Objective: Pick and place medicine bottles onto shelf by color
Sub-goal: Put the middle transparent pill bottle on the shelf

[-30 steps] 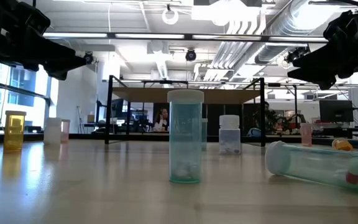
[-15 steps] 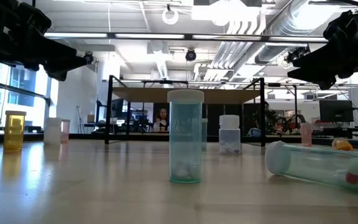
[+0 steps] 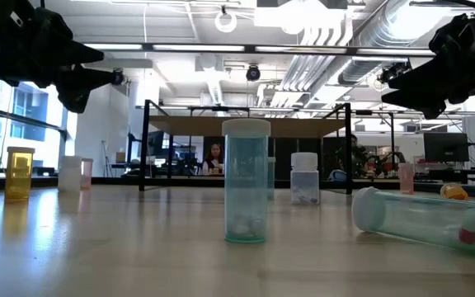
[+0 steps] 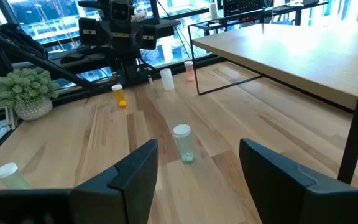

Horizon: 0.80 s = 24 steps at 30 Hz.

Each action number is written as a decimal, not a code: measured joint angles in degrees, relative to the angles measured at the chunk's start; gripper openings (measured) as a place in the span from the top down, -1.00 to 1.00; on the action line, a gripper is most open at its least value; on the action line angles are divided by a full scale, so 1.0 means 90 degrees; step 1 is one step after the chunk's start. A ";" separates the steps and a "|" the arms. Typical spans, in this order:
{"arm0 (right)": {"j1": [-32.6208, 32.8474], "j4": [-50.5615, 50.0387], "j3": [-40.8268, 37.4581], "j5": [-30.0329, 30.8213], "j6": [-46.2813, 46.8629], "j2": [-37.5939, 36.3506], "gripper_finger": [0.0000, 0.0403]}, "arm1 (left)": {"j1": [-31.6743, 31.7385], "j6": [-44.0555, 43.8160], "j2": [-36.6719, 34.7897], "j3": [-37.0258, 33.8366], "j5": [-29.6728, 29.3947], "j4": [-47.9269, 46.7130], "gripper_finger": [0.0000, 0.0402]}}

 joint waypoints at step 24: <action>0.0000 0.1364 0.0133 0.0033 0.0161 0.0005 -0.07 | 0.0000 0.0000 0.0000 0.0001 0.0168 0.0002 0.03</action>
